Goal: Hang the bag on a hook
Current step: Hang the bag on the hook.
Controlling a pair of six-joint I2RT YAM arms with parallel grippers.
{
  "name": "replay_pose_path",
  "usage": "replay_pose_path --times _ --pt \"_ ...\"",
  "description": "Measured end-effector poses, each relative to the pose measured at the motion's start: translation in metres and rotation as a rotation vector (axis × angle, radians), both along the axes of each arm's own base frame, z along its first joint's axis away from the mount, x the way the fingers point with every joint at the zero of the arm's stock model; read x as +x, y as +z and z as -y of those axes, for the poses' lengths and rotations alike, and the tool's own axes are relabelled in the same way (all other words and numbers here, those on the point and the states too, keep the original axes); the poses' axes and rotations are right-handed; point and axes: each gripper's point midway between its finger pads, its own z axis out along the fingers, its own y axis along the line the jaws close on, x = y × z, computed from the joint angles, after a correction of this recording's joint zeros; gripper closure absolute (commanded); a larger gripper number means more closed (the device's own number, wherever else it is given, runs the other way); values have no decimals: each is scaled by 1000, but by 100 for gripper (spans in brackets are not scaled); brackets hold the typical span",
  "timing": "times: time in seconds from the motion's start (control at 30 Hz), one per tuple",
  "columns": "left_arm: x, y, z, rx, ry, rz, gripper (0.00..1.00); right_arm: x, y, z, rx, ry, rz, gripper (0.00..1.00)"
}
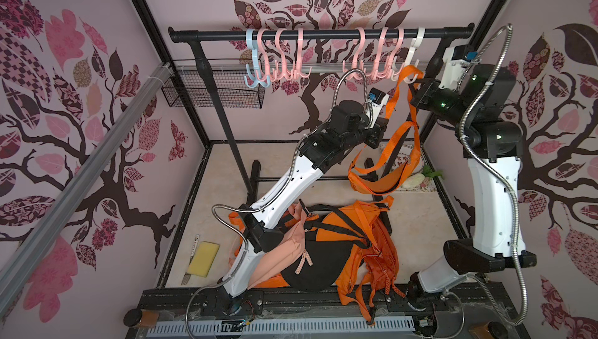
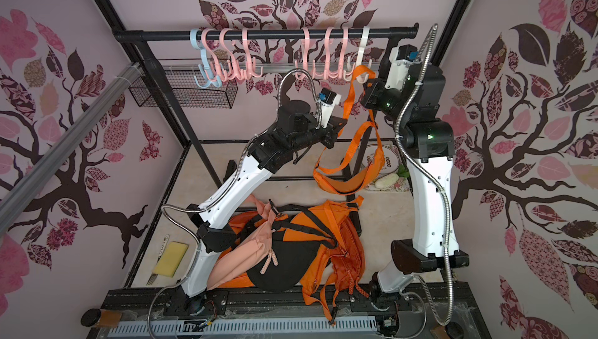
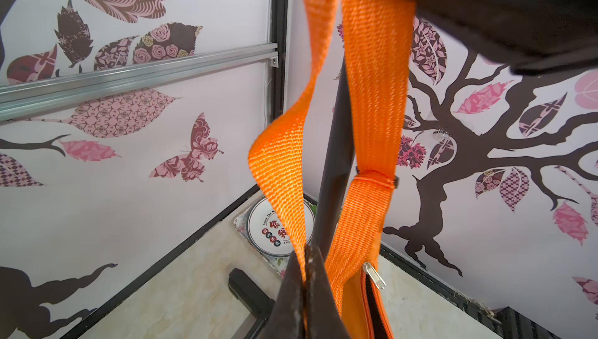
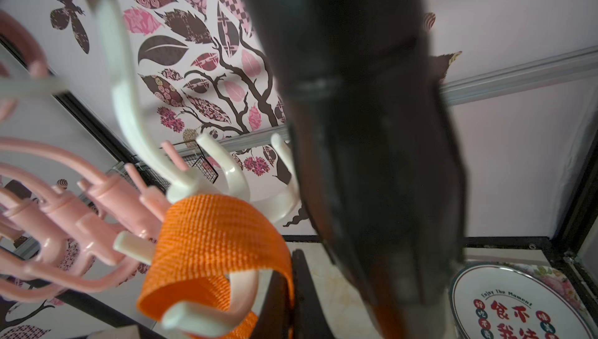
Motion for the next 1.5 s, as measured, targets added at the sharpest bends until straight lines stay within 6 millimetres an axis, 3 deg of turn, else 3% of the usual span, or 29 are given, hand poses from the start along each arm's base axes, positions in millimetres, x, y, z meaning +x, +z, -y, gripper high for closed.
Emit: replay_pose_path --times 0.17,0.33,0.47,0.67,0.77,0.83,0.93,1.07,1.3,1.4,1.5 --pt "-1 -8 0 24 -4 -18 100 9 -28 -3 22 14 -60 100" --pt "-1 -19 1 58 -7 -25 100 5 -51 2 44 -18 -92 100" --pt "-3 -23 -3 87 -6 -19 65 -4 -51 12 63 -73 -69 100" --pt "-16 -21 -24 140 7 -14 33 -4 -50 25 75 -144 -65 100" --pt "-27 -16 -44 157 23 -2 18 -5 -55 29 75 -167 -72 93" --pt "-38 -13 -64 164 40 8 8 -8 -54 30 83 -176 -72 63" --pt "-49 -7 -93 170 72 34 2 -15 -51 33 89 -188 -68 30" --pt "-64 -20 -129 184 131 36 2 -33 -44 37 90 -203 -51 1" --pt "-99 -92 -207 242 290 -43 2 -106 -30 36 118 -153 34 0" --pt "-114 -120 -248 247 388 -70 2 -139 -57 21 146 -57 17 0" --pt "-128 -136 -280 239 467 -77 2 -153 -104 -5 160 65 -69 0"
